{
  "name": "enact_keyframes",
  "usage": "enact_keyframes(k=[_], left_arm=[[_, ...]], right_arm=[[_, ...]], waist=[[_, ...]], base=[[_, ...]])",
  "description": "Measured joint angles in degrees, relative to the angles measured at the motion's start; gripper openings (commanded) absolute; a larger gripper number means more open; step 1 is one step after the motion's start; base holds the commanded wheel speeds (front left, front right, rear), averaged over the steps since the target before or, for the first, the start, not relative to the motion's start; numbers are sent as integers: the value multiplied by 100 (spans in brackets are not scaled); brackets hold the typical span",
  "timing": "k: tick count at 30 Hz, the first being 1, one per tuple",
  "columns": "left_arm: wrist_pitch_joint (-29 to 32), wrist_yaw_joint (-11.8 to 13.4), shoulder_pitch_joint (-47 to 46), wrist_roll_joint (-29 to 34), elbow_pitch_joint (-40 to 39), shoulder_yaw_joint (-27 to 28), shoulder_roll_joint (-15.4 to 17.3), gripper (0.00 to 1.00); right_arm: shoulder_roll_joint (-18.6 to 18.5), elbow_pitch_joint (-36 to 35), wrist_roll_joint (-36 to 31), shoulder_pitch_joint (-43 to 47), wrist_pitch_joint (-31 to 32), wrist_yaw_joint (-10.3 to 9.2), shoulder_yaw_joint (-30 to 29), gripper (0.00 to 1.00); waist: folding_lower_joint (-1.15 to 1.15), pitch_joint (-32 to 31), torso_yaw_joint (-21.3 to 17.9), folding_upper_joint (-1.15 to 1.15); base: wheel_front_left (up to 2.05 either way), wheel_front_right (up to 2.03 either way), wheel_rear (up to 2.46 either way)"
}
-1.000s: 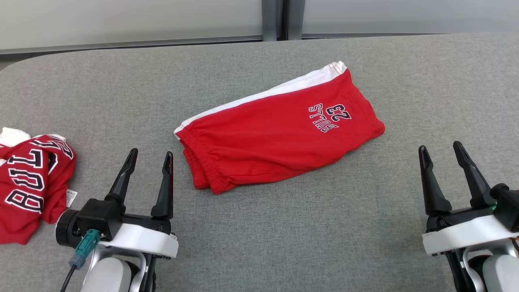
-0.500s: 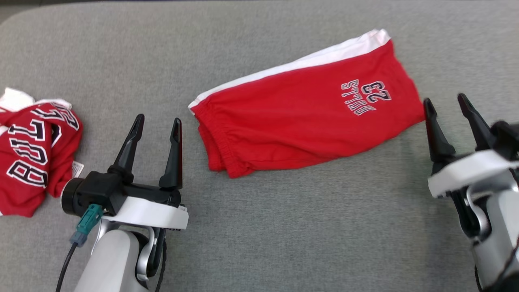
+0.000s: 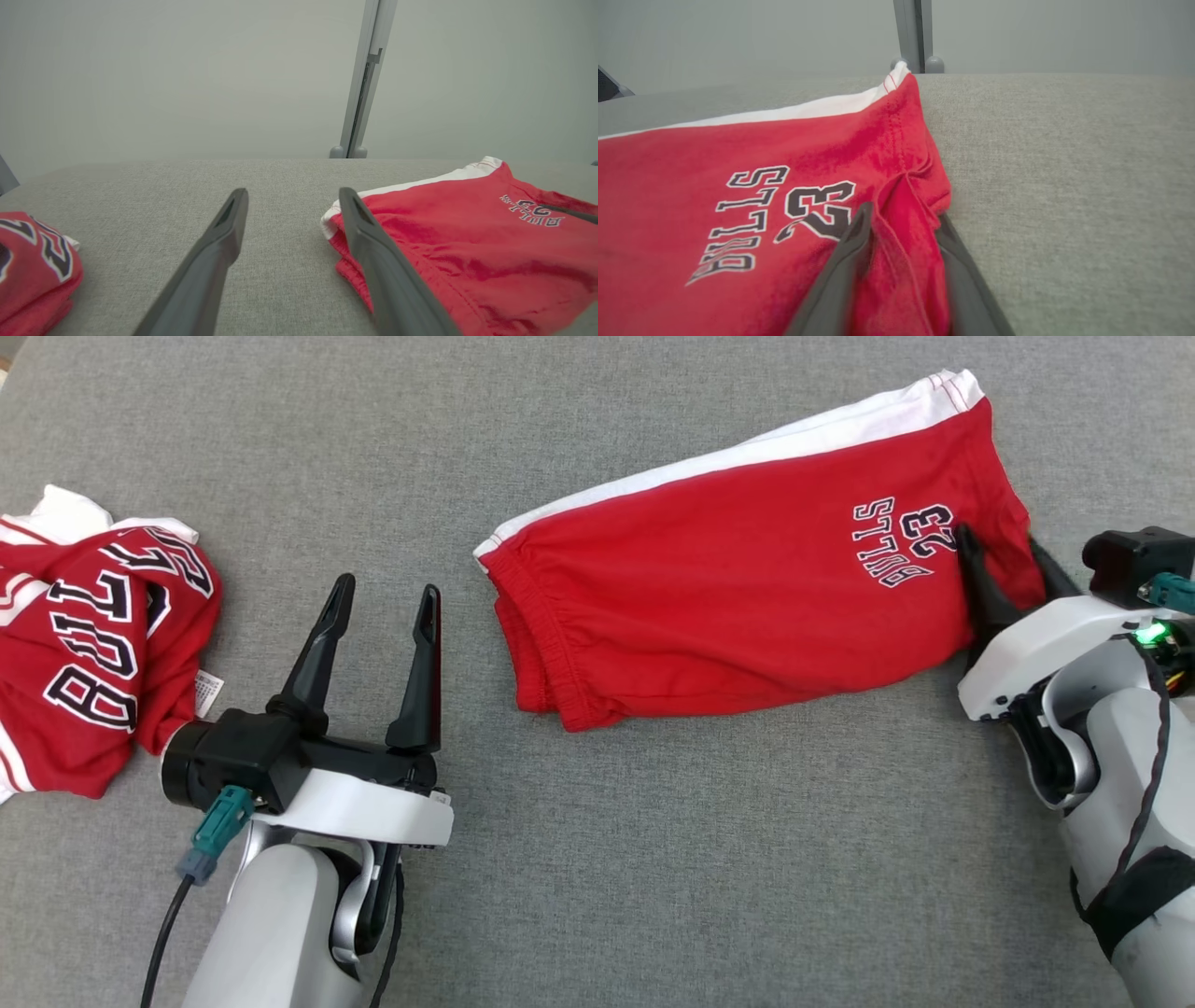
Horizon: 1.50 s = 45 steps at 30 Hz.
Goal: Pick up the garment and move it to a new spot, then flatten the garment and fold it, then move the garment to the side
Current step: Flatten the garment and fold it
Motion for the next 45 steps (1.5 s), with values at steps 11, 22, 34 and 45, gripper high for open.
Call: enact_keyframes(k=[11,22,34,45], left_arm=[[0,-24,212,146,-31,92,10,100],[49,-23,459,129,-58,68,92,100],[102,-13,458,100,-85,-41,98,100],[105,8,348,25,-1,-210,52,100]], right_arm=[[83,-456,191,714,-590,2,258,0],[76,-1884,-455,2316,-422,2,-778,0],[324,-3044,-760,2248,55,2,-592,0],[806,-3279,-580,1588,524,2,1741,0]], waist=[[0,-293,-304,0],[0,-654,-681,0],[0,-695,-619,0],[0,-680,-335,0]], base=[[0,0,0],[0,0,0],[0,0,0],[0,0,0]])
